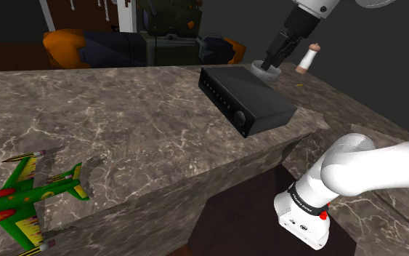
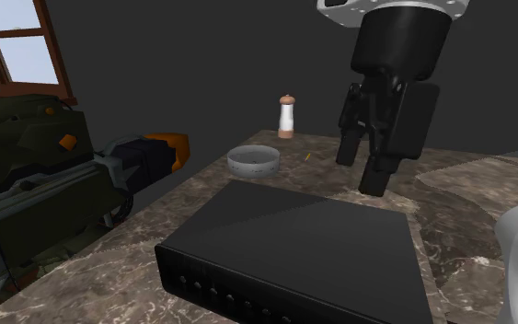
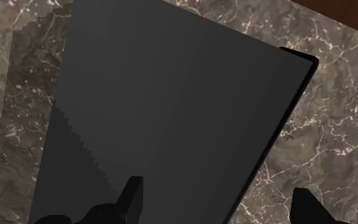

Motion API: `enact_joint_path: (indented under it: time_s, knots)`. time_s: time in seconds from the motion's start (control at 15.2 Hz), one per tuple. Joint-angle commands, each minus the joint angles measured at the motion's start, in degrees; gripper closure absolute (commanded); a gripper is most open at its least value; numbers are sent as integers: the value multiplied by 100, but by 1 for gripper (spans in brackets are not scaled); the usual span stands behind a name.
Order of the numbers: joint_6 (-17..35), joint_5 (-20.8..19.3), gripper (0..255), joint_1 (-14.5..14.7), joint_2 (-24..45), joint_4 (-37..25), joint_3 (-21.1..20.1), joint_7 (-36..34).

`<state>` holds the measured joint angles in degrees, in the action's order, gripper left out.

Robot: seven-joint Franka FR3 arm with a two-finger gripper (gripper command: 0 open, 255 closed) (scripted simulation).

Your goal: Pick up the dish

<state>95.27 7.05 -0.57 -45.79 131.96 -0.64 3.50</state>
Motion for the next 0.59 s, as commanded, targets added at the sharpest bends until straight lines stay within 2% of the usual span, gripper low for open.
enact_joint_path:
  time_s: [0.0, 0.53]
  knots:
    - [0, 0, 0, 0, 0, 0, 0, 0]
    - [499, -557, 0, -262, 955, -218, 717, 931]
